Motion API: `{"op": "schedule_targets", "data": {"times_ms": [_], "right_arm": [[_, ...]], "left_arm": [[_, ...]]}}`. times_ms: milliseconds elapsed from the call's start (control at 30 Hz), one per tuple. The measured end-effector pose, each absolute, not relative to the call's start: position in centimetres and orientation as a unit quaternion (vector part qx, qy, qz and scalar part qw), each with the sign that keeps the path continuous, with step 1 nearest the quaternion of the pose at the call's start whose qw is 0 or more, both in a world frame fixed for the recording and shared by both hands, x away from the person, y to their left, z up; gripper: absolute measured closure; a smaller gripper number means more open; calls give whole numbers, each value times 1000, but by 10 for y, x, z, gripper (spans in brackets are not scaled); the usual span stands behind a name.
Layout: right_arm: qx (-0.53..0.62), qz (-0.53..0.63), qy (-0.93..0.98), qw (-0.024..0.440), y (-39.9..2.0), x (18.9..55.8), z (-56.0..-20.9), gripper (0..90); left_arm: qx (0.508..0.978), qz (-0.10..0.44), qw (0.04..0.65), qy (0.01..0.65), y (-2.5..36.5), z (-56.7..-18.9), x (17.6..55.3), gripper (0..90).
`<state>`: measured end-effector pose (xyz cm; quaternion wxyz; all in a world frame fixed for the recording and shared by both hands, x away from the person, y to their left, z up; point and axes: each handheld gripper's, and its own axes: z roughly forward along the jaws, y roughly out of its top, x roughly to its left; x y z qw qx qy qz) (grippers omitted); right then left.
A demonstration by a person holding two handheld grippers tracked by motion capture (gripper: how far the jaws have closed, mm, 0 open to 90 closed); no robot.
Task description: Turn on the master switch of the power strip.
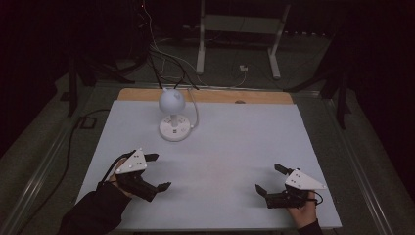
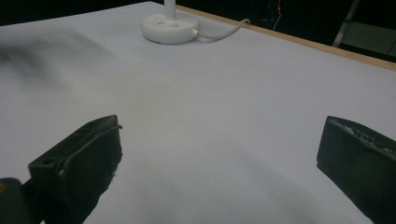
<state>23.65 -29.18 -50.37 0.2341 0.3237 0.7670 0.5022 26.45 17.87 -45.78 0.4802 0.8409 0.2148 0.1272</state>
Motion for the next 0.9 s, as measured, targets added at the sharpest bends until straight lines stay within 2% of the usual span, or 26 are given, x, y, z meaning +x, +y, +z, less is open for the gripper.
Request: {"op": "schedule_targets", "data": {"times_ms": [900], "right_arm": [[320,512,764,229,-291,235,-501,0]], "left_arm": [[840,137,473,229,153,-438,300,1]]}}
